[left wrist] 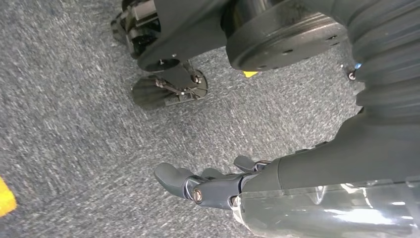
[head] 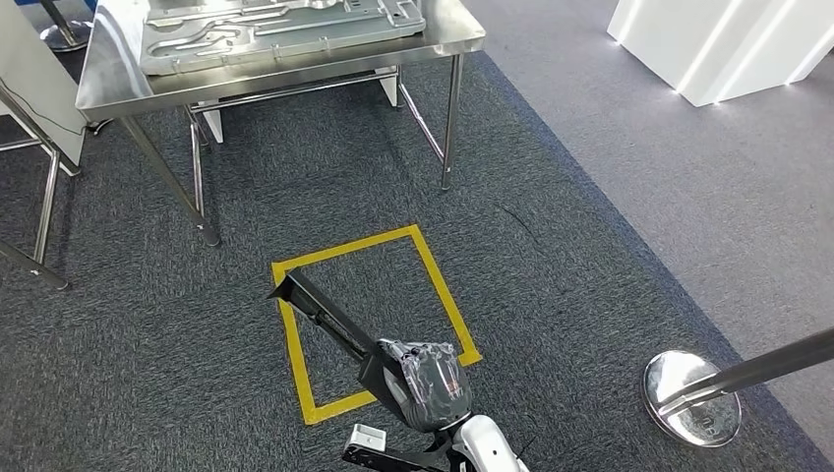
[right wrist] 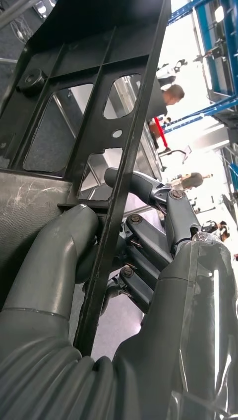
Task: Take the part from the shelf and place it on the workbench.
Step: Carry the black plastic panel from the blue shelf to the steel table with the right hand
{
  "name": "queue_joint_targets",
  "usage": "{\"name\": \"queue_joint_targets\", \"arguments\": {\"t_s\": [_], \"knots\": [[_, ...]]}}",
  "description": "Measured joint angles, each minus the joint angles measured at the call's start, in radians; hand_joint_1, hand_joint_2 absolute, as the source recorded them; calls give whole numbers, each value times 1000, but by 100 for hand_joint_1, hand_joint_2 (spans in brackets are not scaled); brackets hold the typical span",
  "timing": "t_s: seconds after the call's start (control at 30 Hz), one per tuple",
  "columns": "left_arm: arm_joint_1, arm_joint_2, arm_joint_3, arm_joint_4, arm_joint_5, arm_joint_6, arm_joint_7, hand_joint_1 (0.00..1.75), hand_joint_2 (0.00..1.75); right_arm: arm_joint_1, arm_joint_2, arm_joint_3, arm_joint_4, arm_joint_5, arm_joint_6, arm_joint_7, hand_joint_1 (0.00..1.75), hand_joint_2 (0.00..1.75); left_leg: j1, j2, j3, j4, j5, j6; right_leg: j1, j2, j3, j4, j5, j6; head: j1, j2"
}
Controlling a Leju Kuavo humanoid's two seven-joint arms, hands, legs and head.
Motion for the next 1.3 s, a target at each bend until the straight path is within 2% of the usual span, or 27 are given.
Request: {"name": "queue_joint_targets", "arguments": {"t_s": [0.07,0.1,0.23,0.27,0.3,0.37,0.4,0.43,0.47,0.5,0.53,0.57,0.6,0.63,0.7,0.77,0.8,0.83,0.9,0.97,1.0,1.03,1.07,1.13,1.17,1.23,1.3], "knots": [[-2,0,1,0,2,-6,-3,0,175,-2,0,0,1,0,-1,-4,175,175,-2,2,2,6,-7,-11,0,-7,76,-145,54,-4,0,0],[-3,0,1,0,2,-8,-5,0,175,-3,1,0,1,0,-2,-6,175,175,-4,3,1,9,-10,-17,2,-9,98,-187,64,-9,0,0],[-4,0,2,0,4,-11,-10,0,175,-3,2,-1,0,4,-6,-8,175,175,-3,6,5,12,-35,-45,8,-2,113,-209,45,-41,0,0],[-5,-1,3,0,4,-14,-10,0,175,-4,3,-1,0,9,-8,-8,175,175,-1,5,-3,36,-47,-48,7,0,121,-213,41,-49,0,0],[-5,-1,3,0,5,-16,-10,0,175,-4,4,-1,0,17,-9,-7,175,175,0,4,-25,84,-66,-50,7,1,132,-216,38,-56,0,0],[-3,-1,3,0,5,-22,-6,0,175,-6,5,-2,0,42,-8,-1,175,175,-1,2,-107,230,-113,-50,13,1,151,-217,25,-66,0,0],[0,-1,3,0,5,-25,-3,0,175,-6,5,-2,1,58,-4,4,175,175,-1,1,-150,293,-124,-49,17,3,161,-217,17,-69,0,0],[2,-1,3,0,4,-28,1,0,175,-7,4,-2,1,76,1,10,175,175,-2,1,-179,323,-115,-47,20,6,173,-217,8,-71,0,0],[5,-1,3,0,3,-31,4,0,175,-8,3,-2,2,94,8,15,175,175,-3,0,-190,311,-83,-43,24,10,186,-217,-2,-72,0,0],[6,-1,3,0,1,-33,7,0,175,-12,2,-2,2,108,15,19,175,175,-6,0,-181,258,-32,-35,28,13,202,-217,-14,-72,0,0],[7,-1,4,0,0,-35,9,0,175,-16,0,-2,2,120,21,21,175,175,-10,-2,-160,188,18,-24,30,16,218,-218,-26,-72,0,0],[7,0,4,0,-1,-37,12,0,175,-22,-1,-2,2,128,26,23,175,175,-16,-3,-138,128,51,-13,32,17,230,-219,-38,-70,0,0],[6,1,4,0,-3,-38,13,0,175,-28,-4,-2,3,133,30,24,175,175,-22,-4,-118,82,64,-3,30,19,239,-221,-48,-65,0,0],[5,1,4,0,-4,-39,15,0,175,-34,-6,-1,4,137,34,25,175,175,-29,-4,-104,60,58,4,26,19,247,-225,-55,-59,0,0],[2,0,4,0,-7,-40,17,0,175,-46,-11,0,7,141,40,26,175,175,-35,-4,-75,33,35,11,21,19,255,-208,-44,-43,-1,0],[0,-1,4,0,-10,-42,19,0,175,-62,-16,2,11,143,43,26,175,175,-30,-6,-31,4,21,18,20,15,222,-127,-5,-31,0,0],[-2,-2,4,0,-11,-43,21,0,175,-71,-20,4,14,141,47,25,175,175,-25,-7,-5,-9,14,20,19,14,183,-67,8,-26,0,0],[-3,-3,4,0,-14,-43,23,0,175,-77,-24,5,17,137,54,23,175,175,-21,-6,17,-18,6,21,16,12,135,-11,5,-21,0,0],[-5,-5,4,0,-19,-43,29,0,175,-85,-36,9,23,124,73,16,175,175,-15,-7,52,-24,-15,19,10,10,44,55,-57,-11,0,0],[-4,-8,4,0,-21,-42,34,0,175,-89,-48,14,29,112,92,11,175,175,-8,-10,87,-24,-44,11,1,7,-8,38,-119,3,0,0],[-3,-9,4,0,-21,-41,37,0,175,-91,-53,16,32,107,99,8,175,175,-3,-12,106,-24,-60,5,-3,4,-17,1,-114,11,0,0],[-2,-11,5,0,-21,-39,39,0,175,-93,-58,18,33,102,106,6,175,175,0,-12,125,-23,-78,-2,-8,-1,-18,-52,-70,17,0,0],[-2,-12,5,0,-21,-39,41,0,175,-95,-64,20,35,99,110,5,175,175,2,-11,144,-20,-98,-8,-10,-10,-18,-106,11,18,0,0],[-3,-14,5,0,-20,-38,45,0,175,-99,-74,25,41,93,120,3,175,175,1,-10,162,-18,-128,-25,-7,-20,-19,-162,132,3,0,0],[-4,-14,5,0,-19,-38,46,0,175,-102,-78,27,42,91,123,3,175,175,1,-8,167,-18,-135,-33,-4,-21,-22,-165,156,-8,0,0],[-6,-15,5,0,-18,-38,45,0,175,-108,-82,30,43,87,128,3,175,175,4,-4,156,4,-125,-49,-1,-10,-18,-162,146,-29,0,0],[-7,-16,5,0,-17,-39,40,0,175,-115,-86,35,44,86,132,2,175,175,7,-4,102,100,-108,-56,0,-3,-1,-172,128,-43,0,0]]}}
